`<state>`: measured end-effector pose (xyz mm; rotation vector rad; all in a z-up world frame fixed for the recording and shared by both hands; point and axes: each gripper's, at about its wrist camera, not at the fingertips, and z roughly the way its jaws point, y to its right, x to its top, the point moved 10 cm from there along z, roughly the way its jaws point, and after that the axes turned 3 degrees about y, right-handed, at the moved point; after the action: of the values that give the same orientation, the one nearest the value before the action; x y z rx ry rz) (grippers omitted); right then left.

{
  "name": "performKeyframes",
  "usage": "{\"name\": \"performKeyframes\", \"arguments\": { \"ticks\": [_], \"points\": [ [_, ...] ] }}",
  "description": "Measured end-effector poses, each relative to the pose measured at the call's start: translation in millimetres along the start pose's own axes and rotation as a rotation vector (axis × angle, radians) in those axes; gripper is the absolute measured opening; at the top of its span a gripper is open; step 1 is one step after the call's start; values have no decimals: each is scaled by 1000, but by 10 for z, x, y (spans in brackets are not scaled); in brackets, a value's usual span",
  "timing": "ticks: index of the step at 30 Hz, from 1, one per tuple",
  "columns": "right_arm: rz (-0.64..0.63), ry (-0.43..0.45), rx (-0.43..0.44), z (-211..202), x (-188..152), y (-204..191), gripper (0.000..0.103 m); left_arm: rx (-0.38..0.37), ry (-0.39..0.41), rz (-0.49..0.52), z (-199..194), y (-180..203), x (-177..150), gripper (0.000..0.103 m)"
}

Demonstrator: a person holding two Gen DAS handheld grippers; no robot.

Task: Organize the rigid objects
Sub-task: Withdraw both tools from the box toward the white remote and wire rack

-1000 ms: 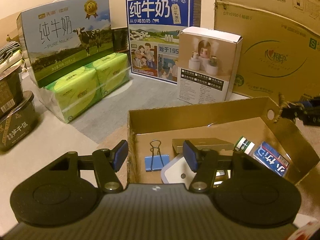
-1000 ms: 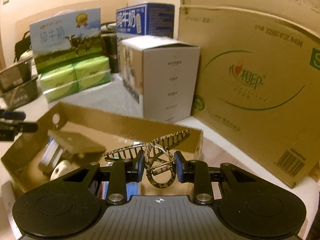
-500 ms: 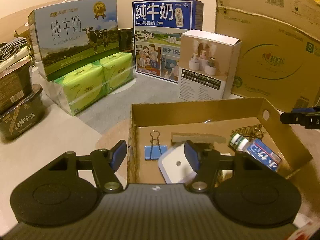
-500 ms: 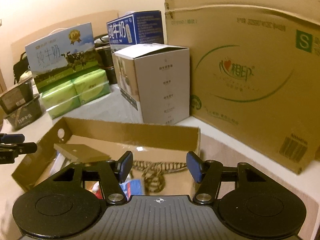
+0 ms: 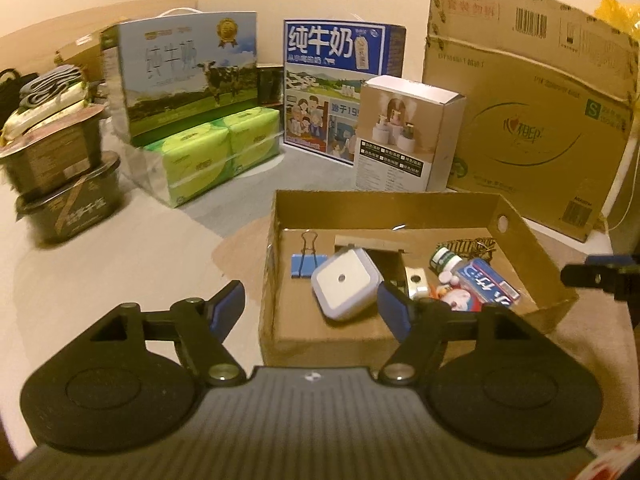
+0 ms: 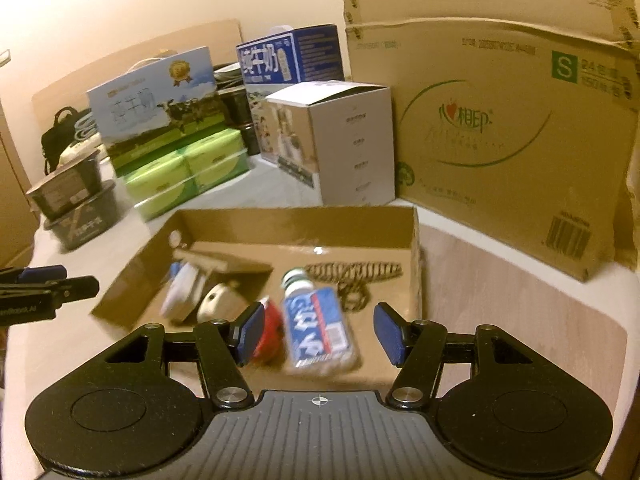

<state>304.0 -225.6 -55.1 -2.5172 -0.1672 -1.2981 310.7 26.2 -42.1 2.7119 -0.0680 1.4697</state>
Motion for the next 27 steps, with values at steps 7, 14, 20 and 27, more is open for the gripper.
{"name": "performKeyframes", "arguments": {
  "ticks": [7,14,20,27],
  "points": [
    [24,-10,23,-355,-251,-196,67,20,-8,-60,-423,-67,-265,79],
    [42,-17,46,-624,-467,-323,77,63,-35,-107,-750,-168,-633,86],
    [23,-26,63,-766,-686,-439,80,85,-56,-135,-924,-207,-873,86],
    [-14,-43,83,-810,-880,-523,81,89,-78,-133,-990,-206,-1030,86]
  ]
}}
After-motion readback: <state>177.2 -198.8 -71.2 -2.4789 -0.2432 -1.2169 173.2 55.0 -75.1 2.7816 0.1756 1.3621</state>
